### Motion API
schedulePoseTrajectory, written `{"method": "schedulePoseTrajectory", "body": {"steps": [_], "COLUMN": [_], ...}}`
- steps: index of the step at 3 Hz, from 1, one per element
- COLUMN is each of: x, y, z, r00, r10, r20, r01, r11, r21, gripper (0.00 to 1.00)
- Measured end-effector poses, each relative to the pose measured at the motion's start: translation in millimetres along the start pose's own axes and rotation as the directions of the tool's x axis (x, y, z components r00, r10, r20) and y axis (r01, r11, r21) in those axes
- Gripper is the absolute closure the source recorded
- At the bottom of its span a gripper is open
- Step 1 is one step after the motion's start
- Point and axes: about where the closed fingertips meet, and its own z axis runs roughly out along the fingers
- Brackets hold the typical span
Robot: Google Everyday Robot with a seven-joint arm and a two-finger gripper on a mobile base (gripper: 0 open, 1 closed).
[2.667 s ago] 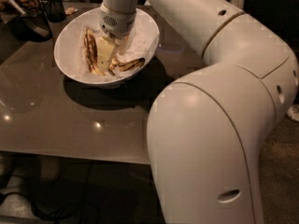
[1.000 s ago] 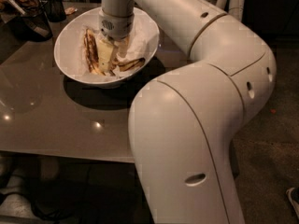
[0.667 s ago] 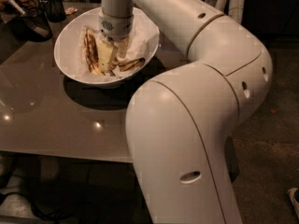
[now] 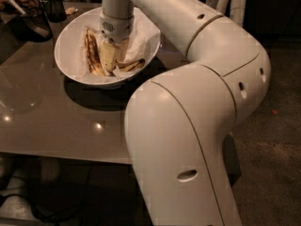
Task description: Pick banana from white bowl
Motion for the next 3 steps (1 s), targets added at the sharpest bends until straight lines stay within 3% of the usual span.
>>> {"method": "schedulePoseTrajectory", "body": {"steps": [2, 3], "x": [0.0, -3.1], "y": [0.0, -2.6], "z": [0.0, -0.8], "r00": [1.000, 1.000], "r10": [0.000, -0.013], "r20": [0.000, 0.029], "r01": [0.000, 0.013], "r11": [1.0000, 0.9999], "r21": [0.000, 0.009], "gripper": [1.00, 1.00]}}
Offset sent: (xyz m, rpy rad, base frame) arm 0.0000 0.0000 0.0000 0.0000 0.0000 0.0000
